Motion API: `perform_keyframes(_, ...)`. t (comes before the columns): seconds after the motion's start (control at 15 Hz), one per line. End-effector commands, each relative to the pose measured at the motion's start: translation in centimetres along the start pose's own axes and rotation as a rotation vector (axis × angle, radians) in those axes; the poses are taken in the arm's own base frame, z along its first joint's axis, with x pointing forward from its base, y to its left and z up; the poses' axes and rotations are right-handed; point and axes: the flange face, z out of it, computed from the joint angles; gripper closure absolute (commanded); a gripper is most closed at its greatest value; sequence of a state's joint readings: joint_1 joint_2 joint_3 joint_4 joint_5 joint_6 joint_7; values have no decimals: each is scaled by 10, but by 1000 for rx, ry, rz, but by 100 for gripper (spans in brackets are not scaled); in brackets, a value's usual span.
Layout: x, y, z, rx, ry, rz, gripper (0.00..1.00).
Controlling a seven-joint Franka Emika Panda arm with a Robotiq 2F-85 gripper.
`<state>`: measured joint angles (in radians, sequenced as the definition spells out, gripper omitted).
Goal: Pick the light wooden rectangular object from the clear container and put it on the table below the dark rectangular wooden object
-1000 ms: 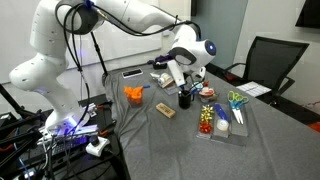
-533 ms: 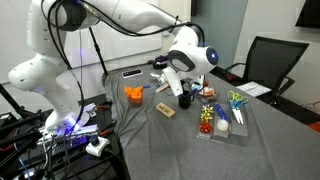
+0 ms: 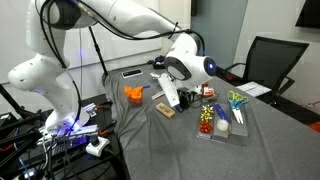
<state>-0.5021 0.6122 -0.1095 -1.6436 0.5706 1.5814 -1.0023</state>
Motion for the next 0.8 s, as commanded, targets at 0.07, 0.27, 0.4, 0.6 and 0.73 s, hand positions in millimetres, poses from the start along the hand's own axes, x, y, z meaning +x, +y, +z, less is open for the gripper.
perform_keyframes(0.07, -21, 18, -3, -30, -37, -23, 93)
perform_keyframes(0.27, -31, 36, 5, -53, -50, -23, 93)
perform_keyframes(0.4, -34, 49, 18, -52, -42, -20, 93)
perform_keyframes(0.6, -37, 63, 36, -9, -20, 3, 93)
perform_keyframes(0.73, -38, 69, 46, 29, -1, 19, 93)
